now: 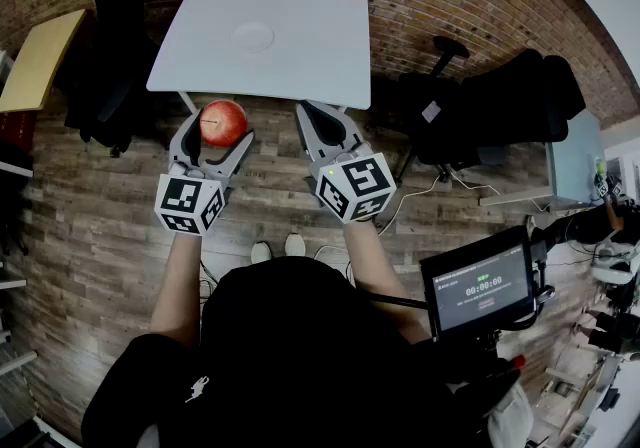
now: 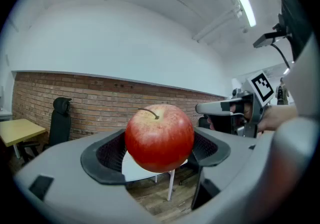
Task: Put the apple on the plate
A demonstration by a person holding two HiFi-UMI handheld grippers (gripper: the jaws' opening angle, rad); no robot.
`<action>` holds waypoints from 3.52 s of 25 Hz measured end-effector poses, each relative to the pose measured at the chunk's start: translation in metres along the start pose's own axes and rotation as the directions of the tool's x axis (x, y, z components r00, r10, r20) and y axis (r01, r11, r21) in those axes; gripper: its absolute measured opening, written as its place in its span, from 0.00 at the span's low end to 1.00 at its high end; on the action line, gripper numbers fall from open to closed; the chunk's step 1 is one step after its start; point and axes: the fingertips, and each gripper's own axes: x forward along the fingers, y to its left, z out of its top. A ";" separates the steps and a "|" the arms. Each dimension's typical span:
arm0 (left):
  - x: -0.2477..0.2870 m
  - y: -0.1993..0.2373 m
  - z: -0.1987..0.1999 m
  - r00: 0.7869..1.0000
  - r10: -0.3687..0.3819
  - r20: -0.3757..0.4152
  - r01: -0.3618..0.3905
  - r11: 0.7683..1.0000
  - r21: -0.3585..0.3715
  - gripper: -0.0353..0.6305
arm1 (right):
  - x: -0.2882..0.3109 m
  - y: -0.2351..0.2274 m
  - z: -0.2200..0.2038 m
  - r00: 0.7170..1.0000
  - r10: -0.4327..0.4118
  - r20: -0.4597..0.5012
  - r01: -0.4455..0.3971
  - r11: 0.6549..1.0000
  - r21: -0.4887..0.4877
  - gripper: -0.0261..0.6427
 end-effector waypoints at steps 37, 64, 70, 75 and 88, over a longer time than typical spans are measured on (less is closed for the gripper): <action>0.068 -0.030 0.006 1.000 0.020 -0.022 -0.019 0.999 0.038 0.66 | 0.003 -0.061 -0.001 0.995 0.097 -0.013 -0.096 0.994 0.046 0.04; 0.058 -0.036 -0.008 0.996 0.085 -0.028 -0.084 0.996 0.026 0.66 | -0.001 -0.064 -0.016 0.988 0.154 -0.008 -0.153 0.986 0.074 0.04; 0.068 -0.027 -0.008 0.996 0.087 -0.030 -0.086 0.996 0.024 0.66 | 0.012 -0.070 -0.014 0.987 0.158 -0.009 -0.157 0.984 0.082 0.04; 0.080 -0.013 -0.005 0.997 0.079 -0.025 -0.079 0.997 0.025 0.66 | 0.029 -0.072 -0.013 0.987 0.159 -0.008 -0.158 0.984 0.078 0.04; 0.115 0.049 -0.005 0.998 0.057 -0.030 -0.057 0.998 0.010 0.66 | 0.101 -0.077 -0.014 0.987 0.155 -0.034 -0.153 0.986 0.071 0.04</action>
